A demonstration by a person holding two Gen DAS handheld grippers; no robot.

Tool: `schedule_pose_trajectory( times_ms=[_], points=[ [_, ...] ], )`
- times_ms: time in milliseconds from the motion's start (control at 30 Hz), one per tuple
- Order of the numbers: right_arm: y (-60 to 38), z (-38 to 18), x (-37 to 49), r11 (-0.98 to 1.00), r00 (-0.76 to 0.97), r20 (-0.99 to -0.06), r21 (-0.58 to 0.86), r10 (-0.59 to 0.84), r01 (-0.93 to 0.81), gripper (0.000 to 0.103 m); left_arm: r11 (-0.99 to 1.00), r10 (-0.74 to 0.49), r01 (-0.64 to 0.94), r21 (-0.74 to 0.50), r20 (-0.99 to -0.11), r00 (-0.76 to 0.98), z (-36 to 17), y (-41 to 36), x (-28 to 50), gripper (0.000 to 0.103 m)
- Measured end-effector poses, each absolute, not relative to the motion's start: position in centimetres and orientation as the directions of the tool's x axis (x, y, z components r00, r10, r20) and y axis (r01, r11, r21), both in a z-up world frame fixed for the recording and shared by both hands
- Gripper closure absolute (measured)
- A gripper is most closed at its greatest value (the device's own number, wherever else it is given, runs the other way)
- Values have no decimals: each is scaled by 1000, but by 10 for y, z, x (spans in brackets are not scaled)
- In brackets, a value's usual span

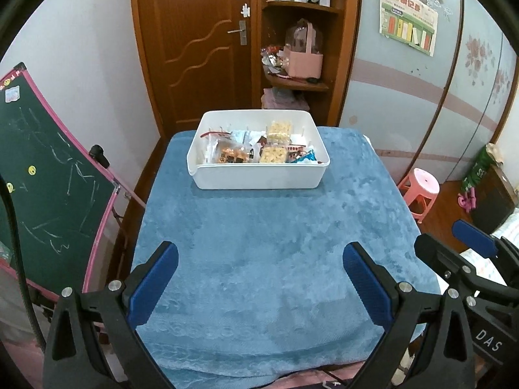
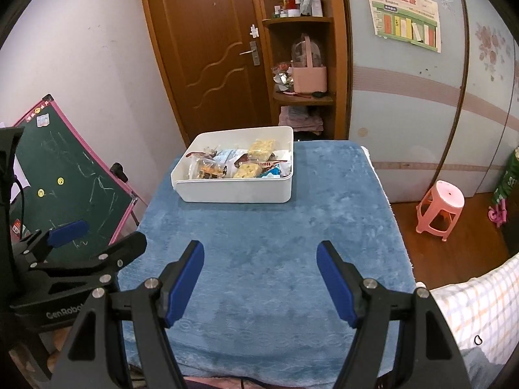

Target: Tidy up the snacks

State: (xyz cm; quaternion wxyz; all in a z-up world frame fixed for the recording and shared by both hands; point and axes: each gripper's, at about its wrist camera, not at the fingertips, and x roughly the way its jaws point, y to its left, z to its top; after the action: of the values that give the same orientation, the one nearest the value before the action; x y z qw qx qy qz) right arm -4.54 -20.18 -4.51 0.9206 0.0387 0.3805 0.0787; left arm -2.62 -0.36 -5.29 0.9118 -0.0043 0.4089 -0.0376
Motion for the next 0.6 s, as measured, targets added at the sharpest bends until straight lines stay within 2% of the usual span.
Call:
schedule_pose_trajectory(
  times_ms=[600],
  points=[
    [-196,-47,-38,983,690,-699,133,186,-130,30,996,-90,59,-69,-773,628,-63,-4,-15,2]
  ],
)
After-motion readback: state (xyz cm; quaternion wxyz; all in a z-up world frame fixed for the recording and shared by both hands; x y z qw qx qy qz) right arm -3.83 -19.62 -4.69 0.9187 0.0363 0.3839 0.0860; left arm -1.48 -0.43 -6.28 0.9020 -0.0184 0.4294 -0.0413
